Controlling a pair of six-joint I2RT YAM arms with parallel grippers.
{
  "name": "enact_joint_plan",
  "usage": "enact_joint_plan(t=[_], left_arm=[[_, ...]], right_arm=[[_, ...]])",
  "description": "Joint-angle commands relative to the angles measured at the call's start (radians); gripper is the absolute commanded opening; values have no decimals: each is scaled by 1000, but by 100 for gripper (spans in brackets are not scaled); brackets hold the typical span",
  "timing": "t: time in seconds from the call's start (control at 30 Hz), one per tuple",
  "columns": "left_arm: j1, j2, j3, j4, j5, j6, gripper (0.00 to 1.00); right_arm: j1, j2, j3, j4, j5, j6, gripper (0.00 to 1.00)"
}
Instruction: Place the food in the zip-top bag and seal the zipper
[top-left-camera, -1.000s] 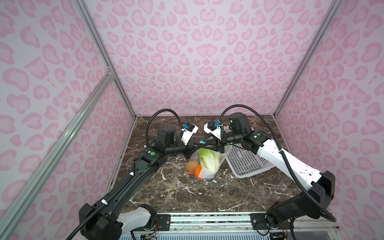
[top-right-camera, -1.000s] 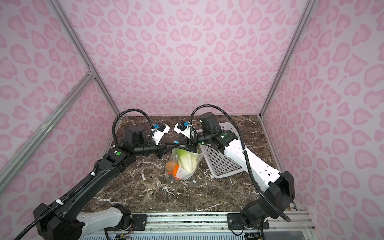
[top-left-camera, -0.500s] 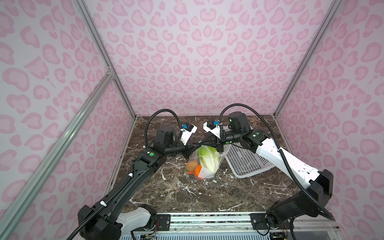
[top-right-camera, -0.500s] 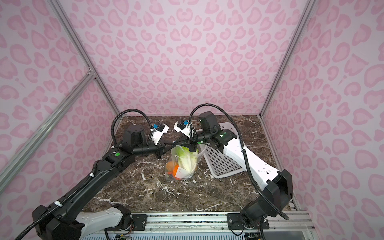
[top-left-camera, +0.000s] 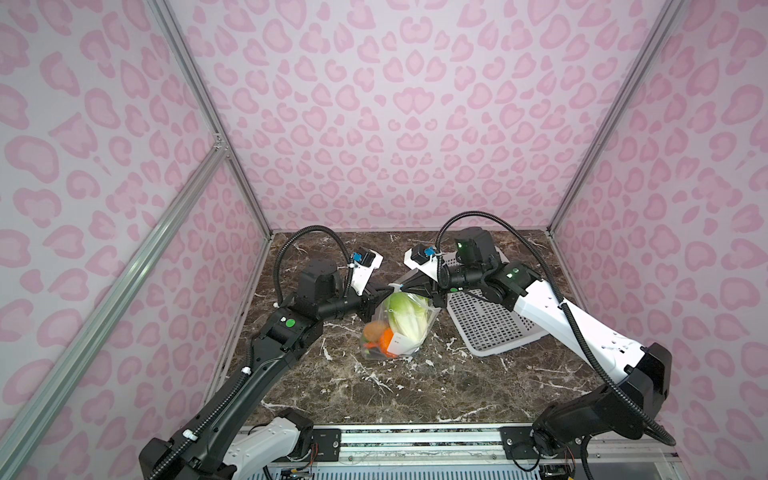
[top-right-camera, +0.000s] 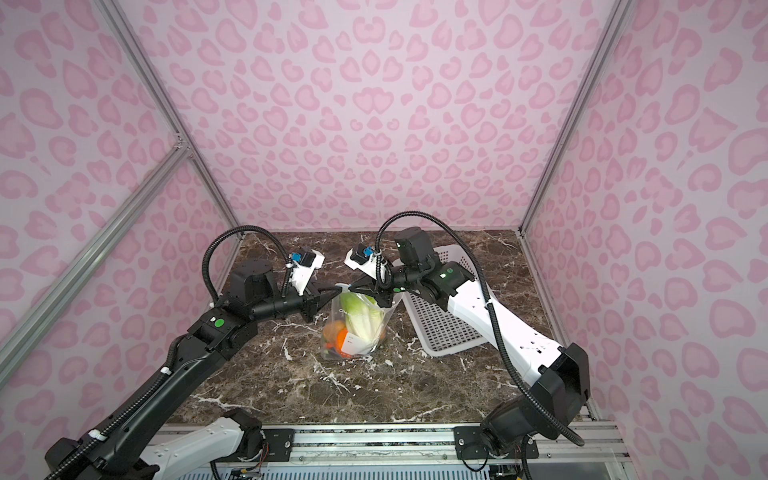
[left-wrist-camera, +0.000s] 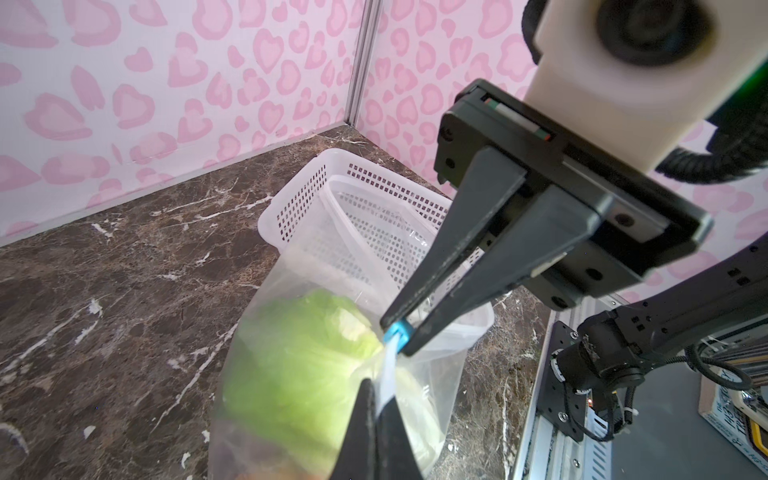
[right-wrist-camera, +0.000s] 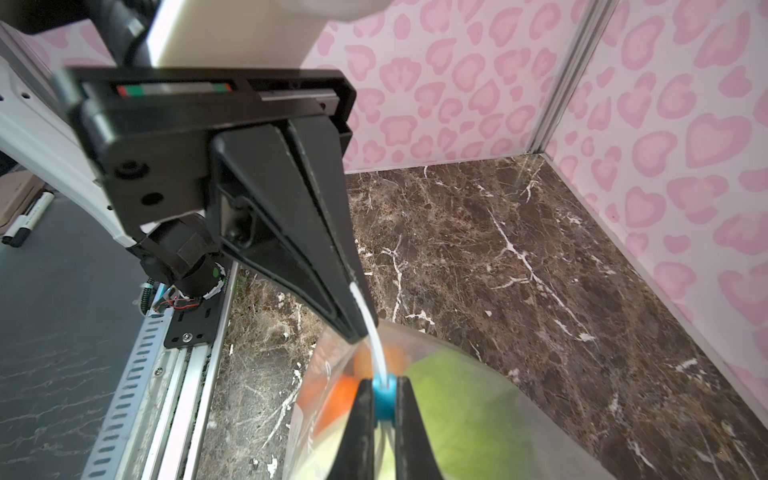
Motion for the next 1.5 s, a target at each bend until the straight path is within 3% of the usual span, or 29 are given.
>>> enact_joint_plan(t=[0.0,0.57,1.47], left_arm=[[14,-20,-2,120,-35,-11,4],[136,-55,-21,132,-269,-89,4],[178,-36,-21,129,-289,-113,4]], right_arm=[[-1,1,-12,-95,116,-8,6],[-6,-52,-73,-158,254,-7,7],[-70,-261,-299,-169,340,71,8]])
